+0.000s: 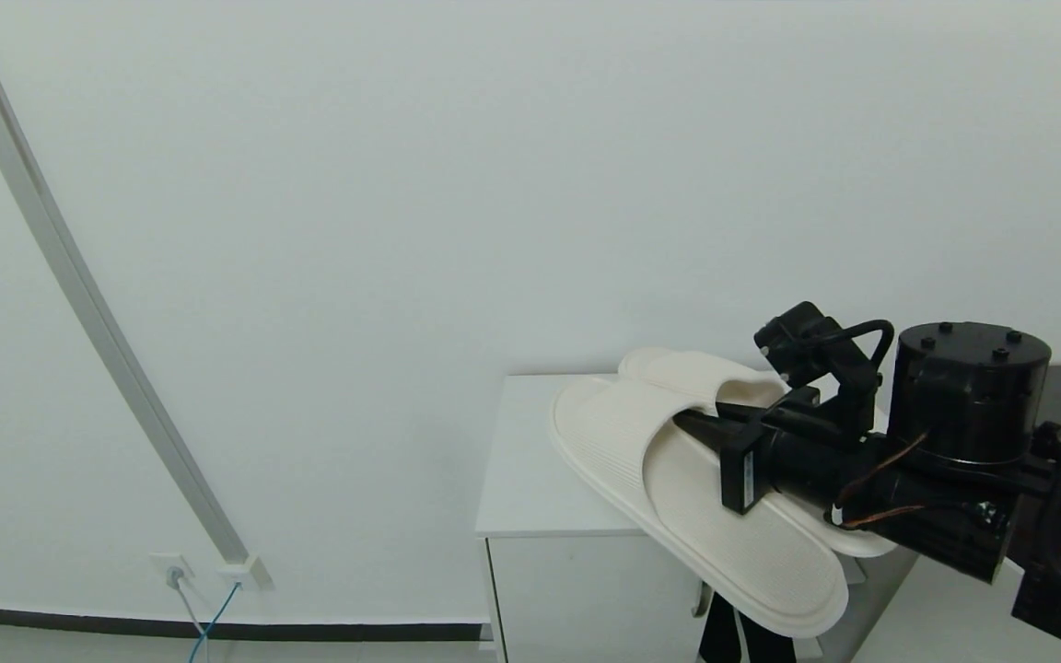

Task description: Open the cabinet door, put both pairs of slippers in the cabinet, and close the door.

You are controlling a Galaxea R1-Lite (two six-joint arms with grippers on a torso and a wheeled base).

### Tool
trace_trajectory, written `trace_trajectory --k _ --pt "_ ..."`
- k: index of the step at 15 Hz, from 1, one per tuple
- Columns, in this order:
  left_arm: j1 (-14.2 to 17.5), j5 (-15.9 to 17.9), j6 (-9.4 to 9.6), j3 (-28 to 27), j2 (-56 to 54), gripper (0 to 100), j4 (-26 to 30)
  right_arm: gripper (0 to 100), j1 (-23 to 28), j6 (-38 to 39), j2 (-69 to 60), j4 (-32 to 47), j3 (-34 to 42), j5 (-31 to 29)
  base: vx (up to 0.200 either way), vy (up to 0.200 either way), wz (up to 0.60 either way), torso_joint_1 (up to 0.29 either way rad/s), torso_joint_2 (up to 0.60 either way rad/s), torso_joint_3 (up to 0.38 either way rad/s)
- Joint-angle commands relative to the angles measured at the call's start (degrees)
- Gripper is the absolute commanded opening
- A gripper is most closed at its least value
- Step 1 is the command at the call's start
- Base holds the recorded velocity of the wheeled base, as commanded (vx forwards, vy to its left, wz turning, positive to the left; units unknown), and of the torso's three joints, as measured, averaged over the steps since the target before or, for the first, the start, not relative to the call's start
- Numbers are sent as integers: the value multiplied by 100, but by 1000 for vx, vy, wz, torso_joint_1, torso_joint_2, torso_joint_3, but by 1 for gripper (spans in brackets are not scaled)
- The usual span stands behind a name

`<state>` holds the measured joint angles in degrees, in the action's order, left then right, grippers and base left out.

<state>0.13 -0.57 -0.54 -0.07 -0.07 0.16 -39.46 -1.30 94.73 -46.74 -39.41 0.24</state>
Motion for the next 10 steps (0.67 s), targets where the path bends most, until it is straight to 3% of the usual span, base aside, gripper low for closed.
trace_trajectory --k 1,6,10 --pt "4 -4 -8 -1 7 0 2 0 0 -1 1 -2 13 2 -200 0 0 2 2 7" --pt "4 -4 1 -1 7 0 2 0 0 -10 10 16 30 2 -200 0 0 8 5 3" --pt "4 -22 18 -1 7 0 2 0 0 -10 54 16 48 2 0 0 0 0 0 0"
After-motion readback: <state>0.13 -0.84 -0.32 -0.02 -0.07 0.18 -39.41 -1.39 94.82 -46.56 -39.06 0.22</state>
